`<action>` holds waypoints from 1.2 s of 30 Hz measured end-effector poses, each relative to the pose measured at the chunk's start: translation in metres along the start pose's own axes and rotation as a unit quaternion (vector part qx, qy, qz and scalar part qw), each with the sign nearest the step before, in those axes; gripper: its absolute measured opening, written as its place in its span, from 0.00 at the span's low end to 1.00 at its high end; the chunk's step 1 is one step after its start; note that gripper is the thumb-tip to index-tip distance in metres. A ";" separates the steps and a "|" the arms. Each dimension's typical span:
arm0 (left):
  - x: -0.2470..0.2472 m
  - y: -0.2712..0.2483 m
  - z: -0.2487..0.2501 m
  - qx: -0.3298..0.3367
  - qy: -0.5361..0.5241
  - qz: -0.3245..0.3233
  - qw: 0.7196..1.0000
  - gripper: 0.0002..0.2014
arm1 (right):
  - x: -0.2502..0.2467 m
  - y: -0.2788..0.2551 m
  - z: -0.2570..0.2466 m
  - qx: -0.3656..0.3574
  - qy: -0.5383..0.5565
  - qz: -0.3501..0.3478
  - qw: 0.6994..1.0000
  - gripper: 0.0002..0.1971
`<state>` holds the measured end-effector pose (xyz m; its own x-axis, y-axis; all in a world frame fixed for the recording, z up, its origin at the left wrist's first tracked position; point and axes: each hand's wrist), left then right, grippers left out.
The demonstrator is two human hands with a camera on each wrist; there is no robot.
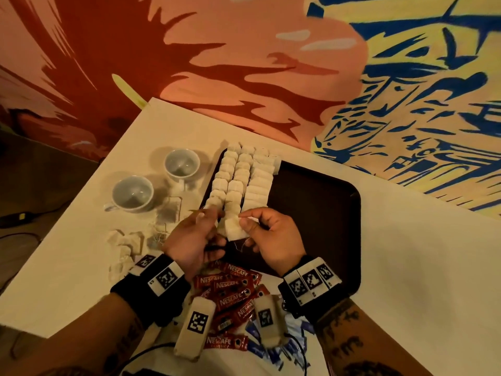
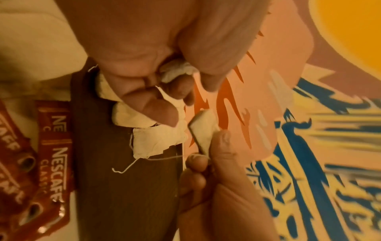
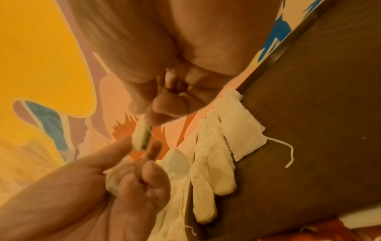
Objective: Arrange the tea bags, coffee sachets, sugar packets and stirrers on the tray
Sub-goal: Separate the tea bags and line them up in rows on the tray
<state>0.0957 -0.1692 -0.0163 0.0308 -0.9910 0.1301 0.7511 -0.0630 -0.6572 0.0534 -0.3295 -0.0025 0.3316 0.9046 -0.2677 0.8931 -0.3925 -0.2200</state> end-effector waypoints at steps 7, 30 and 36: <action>0.003 -0.004 -0.009 0.048 0.102 -0.027 0.993 0.08 | -0.003 0.002 0.001 0.025 0.029 -0.025 0.999 0.09; -0.049 0.019 0.006 -0.035 0.007 0.121 0.992 0.14 | 0.048 0.044 0.025 -0.002 -0.437 -0.151 0.887 0.07; -0.052 0.021 0.008 -0.021 0.020 0.096 0.995 0.12 | 0.053 0.054 0.027 -0.006 -0.449 -0.128 0.885 0.06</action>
<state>0.1150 -0.1184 -0.0309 0.1437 -0.9891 -0.0309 0.7051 0.1242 -0.6981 0.1110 -0.3077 -0.0542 -0.2514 0.4655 -0.8486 0.9092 -0.1872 -0.3720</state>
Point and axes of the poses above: each hand's wrist, its own y-axis towards the middle knuckle, its own x-axis out of the palm, z = x × y, and after that the axes turned 10 degrees about z, right-handed
